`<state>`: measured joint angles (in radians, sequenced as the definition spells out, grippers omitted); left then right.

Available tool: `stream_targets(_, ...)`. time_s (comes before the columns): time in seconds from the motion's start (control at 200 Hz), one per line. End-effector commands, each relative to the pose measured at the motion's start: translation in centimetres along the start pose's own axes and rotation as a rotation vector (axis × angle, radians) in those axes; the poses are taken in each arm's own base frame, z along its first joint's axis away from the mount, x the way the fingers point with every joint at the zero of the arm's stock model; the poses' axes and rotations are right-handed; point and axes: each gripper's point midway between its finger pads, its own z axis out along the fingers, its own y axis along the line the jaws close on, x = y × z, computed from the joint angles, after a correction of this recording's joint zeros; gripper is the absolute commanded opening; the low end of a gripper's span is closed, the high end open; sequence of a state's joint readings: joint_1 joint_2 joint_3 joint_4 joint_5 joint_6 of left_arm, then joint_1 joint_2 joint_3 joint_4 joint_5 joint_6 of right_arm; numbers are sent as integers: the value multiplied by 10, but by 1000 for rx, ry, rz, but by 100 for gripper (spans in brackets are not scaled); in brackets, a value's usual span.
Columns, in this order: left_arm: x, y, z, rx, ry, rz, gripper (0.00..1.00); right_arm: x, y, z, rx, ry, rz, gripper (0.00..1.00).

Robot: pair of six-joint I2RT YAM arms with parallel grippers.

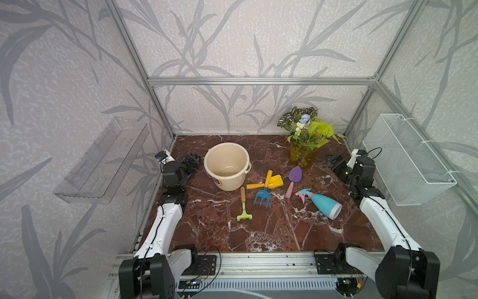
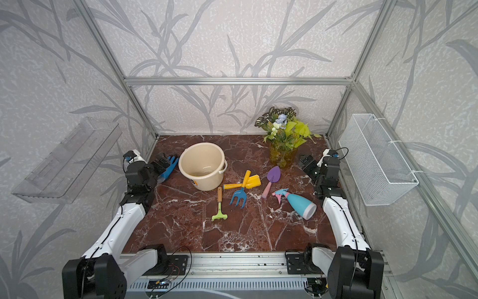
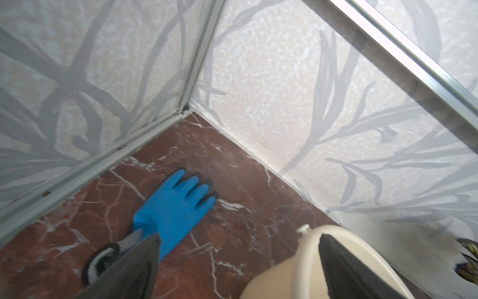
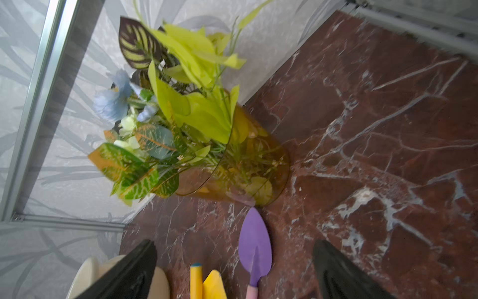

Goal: Organize the gardening tools
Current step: Pick up the gardening tool from the center of the board.

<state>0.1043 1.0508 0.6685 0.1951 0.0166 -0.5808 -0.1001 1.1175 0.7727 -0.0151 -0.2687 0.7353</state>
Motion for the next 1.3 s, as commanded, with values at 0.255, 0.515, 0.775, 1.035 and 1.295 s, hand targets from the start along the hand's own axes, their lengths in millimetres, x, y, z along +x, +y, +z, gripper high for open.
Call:
stream_targets(0.255, 71, -94, -50, 360, 365, 6, 86, 97, 31, -11, 88, 319, -207, 82)
stream_targets(0.515, 104, -126, -84, 426, 415, 92, 83, 153, 18, 17, 236, 504, -328, 72)
stream_targets(0.775, 119, -137, -93, 426, 427, 146, 83, 195, -1, 60, 361, 632, -318, 62)
stream_targets(1.035, 123, -135, -94, 417, 436, 153, 84, 224, -28, 82, 458, 685, -299, 56)
stream_targets(1.295, 122, -139, -93, 429, 438, 152, 85, 241, -41, 87, 480, 718, -288, 42)
